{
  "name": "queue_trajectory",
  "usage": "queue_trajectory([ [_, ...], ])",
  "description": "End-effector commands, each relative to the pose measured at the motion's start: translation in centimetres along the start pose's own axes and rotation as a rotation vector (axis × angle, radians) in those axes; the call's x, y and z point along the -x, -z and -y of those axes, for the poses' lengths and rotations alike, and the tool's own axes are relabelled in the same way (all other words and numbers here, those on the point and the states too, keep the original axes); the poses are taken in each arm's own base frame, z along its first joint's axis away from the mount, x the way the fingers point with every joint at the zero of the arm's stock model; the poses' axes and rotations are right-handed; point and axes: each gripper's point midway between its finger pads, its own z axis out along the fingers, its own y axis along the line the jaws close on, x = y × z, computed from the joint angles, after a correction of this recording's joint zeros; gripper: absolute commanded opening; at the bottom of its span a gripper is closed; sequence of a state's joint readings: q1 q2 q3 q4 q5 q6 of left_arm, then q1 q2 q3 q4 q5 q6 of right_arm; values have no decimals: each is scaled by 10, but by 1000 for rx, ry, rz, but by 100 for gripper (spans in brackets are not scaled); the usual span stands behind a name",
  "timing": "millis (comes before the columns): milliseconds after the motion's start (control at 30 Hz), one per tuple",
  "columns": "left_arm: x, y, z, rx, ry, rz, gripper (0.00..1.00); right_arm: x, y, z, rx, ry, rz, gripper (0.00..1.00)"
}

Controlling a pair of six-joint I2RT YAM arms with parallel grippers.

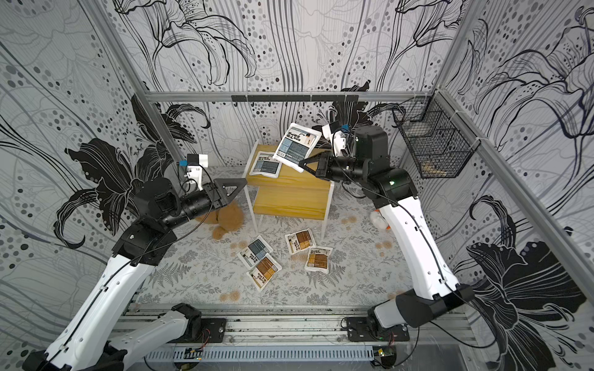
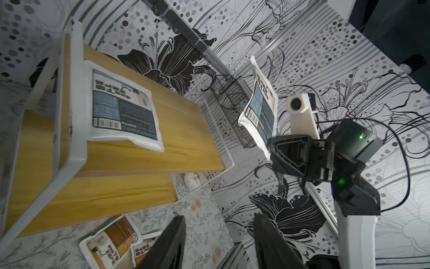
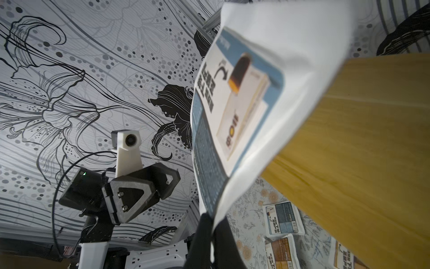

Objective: Place the bagged coffee beans on the shelf by color
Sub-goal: Place the bagged coffee beans on the shelf.

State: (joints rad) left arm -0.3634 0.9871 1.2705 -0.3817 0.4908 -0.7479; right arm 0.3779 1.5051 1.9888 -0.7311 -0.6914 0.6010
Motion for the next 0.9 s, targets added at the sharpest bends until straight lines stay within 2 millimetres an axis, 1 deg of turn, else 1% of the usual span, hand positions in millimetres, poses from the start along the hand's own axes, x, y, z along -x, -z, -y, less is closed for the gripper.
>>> queue_trajectory([
  [0,-27,7,-37,137,-45,-70,52,-17,-11,29,-75,-32,-137,0],
  [33,-32,9,-41,146,-47,-82,53,-17,-15,33,-88,-29,-155,0],
  [67,-38,11,-46,156,-47,-96,53,-14,-13,32,-97,-17,-155,0],
  [100,-41,12,-48,161,-48,-105,53,-13,-22,44,-116,-28,-173,0],
  [167,-49,14,-53,166,-47,-125,53,-11,-26,49,-119,-34,-182,0],
  [267,-58,14,-58,168,-37,-152,53,-12,-33,60,-132,-49,-203,0],
  [367,-65,15,-62,170,-32,-168,53,-19,-40,70,-136,-68,-232,0],
  [633,-75,16,-70,180,-24,-190,53,-31,-46,82,-146,-93,-281,0],
  [867,-78,16,-72,177,-16,-194,53,-34,-49,90,-166,-96,-294,0],
])
